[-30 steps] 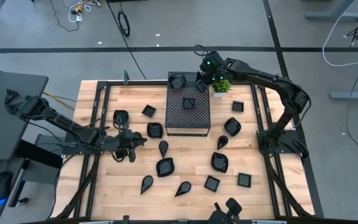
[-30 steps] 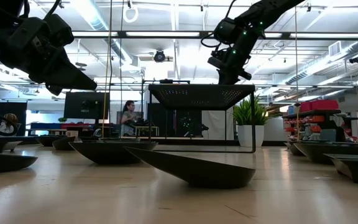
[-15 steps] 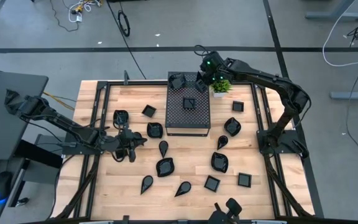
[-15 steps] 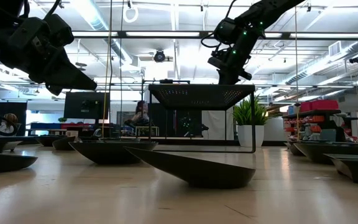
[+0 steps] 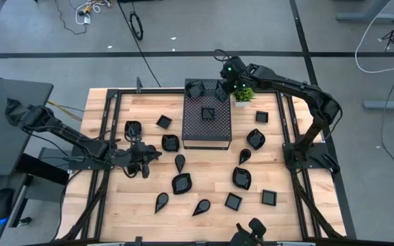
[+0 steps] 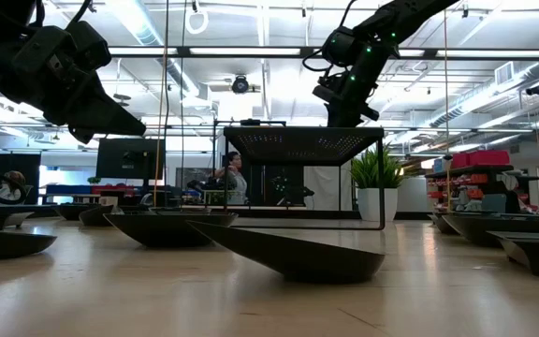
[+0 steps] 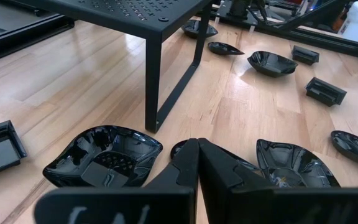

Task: Pick & Place Mini shaped plates
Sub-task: Stack the black leaf-shaped plate on top of the black leaf-shaped plates on the shelf

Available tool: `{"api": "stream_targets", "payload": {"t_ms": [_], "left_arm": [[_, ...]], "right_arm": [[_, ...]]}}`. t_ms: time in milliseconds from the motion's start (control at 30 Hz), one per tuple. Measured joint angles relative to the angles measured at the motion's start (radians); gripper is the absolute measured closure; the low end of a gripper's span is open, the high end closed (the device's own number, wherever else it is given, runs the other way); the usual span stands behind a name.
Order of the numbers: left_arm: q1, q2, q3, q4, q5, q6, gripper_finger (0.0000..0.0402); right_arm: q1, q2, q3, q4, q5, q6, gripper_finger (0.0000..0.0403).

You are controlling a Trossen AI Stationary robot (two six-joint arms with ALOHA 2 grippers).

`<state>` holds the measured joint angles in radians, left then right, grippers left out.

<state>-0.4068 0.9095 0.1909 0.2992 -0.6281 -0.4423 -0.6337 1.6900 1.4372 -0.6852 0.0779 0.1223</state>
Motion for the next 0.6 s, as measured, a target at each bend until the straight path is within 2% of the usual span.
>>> {"api": "stream_targets", "payload": {"t_ms": [200,333,600], "left_arm": [[0.0,0.0,0.0,0.0,0.0,0.0,0.0385],[0.0,0.0,0.0,0.0,0.0,0.0,0.0385],[0.0,0.0,0.0,-0.001,0.0,0.0,0.0385]], "right_arm": [[0.02,-0.018,0.0,0.005,-0.038,0.007,0.0321],[0.087,-0.037,0.0,0.025,-0.026,0.008,0.0343],[0.371,-0.042,0.0,0.027,0.174,-0.007,0.0399]]}}
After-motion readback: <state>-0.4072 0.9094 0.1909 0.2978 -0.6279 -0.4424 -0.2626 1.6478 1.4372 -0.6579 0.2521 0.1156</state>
